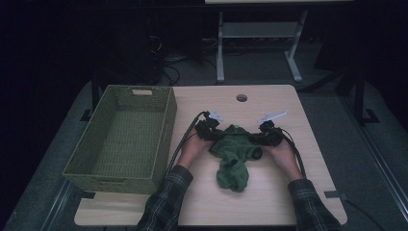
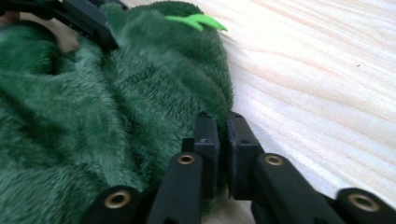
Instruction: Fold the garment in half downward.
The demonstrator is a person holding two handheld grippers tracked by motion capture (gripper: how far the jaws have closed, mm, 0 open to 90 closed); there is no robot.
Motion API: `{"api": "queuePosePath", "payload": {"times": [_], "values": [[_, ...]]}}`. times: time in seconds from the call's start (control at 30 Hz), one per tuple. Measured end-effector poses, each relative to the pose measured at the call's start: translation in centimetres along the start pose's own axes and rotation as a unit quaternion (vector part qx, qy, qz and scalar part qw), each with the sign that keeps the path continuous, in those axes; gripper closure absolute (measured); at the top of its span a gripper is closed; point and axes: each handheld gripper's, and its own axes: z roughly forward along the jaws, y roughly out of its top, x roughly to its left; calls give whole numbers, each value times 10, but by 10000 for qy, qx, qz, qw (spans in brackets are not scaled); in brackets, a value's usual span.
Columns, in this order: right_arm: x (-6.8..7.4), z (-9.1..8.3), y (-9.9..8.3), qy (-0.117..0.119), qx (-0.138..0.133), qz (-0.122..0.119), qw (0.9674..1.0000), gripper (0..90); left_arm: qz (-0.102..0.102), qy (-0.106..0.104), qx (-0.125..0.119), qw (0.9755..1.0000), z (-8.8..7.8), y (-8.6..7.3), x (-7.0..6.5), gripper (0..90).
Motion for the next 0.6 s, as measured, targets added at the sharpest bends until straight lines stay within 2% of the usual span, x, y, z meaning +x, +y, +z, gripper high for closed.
{"api": "queuePosePath", "payload": {"times": [0.13,0.17,0.27,0.3,0.4,0.43,0.57,0.6], "values": [[-1,-4,3,-60,-115,-13,9999,870,-127,23,-110,9999,-6,1,2,866],[-1,-6,4,-94,-171,-5,9998,872,-198,11,-199,9996,-6,1,2,866],[-1,-11,8,-103,-324,14,9994,872,-245,-5,-369,9990,-13,4,2,865],[-2,-11,11,-70,-242,23,9997,873,-251,3,-433,9987,-16,6,3,865],[-3,-18,22,-119,-363,-30,9993,875,-319,51,-609,9976,-22,11,4,864],[-4,-19,28,-117,-291,-22,9995,876,-360,67,-682,9970,-23,12,5,864],[-8,-23,40,-172,-379,-37,9991,876,-429,149,-841,9954,-30,19,9,863],[-8,-25,43,-211,-486,-28,9986,876,-431,168,-876,9951,-32,21,10,864]]}}
